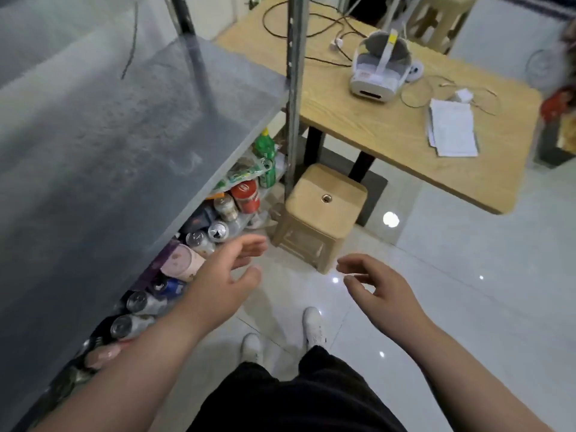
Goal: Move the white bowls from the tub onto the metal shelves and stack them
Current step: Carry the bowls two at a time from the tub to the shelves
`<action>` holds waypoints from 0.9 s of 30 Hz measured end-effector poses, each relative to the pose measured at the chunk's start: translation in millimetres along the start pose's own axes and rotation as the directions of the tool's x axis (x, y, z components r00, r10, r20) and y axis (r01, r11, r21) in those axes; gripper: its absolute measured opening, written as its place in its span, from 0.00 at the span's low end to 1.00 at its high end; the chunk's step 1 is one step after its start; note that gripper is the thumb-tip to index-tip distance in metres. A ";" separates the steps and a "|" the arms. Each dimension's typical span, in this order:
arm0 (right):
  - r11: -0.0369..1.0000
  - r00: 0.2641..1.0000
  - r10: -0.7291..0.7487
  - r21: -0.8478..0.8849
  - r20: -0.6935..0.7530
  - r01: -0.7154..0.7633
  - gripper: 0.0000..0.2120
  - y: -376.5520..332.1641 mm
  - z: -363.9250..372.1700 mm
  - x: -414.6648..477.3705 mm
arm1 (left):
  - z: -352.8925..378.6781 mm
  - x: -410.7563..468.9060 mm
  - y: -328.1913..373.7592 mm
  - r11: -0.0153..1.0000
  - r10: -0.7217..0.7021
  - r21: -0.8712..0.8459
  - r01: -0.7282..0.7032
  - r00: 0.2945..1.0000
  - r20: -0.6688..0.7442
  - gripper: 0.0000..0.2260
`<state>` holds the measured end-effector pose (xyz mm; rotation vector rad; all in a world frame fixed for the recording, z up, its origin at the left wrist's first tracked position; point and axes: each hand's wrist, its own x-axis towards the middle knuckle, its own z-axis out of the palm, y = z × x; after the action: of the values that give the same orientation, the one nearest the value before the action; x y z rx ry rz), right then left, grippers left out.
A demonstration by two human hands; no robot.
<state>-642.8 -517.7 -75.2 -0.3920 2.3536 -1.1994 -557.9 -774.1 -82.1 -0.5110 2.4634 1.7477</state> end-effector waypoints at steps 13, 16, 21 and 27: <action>0.851 0.662 0.507 0.445 -0.552 -0.280 0.14 72.0 56.4 -265.4 | 124.0 -40.2 22.6 0.914 0.188 0.162 -0.373 0.741 0.645 0.17; 0.827 0.509 0.552 0.511 -0.661 -0.234 0.13 86.3 54.7 -325.8 | 165.3 -87.0 32.0 0.865 0.182 0.167 -0.472 0.608 0.773 0.17; 0.765 0.274 0.642 0.621 -0.716 -0.170 0.13 109.9 65.8 -441.1 | 229.6 -184.5 39.4 0.792 0.141 0.117 -0.599 0.367 0.920 0.17; 0.718 0.030 0.687 0.672 -0.726 -0.181 0.11 123.6 104.4 -559.0 | 307.4 -287.1 45.2 0.770 0.144 -0.012 -0.638 0.156 0.977 0.17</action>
<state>-117.7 -266.7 -75.2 1.7815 2.5081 -1.7800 -340.8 -411.0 -75.3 1.1167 1.8520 0.9123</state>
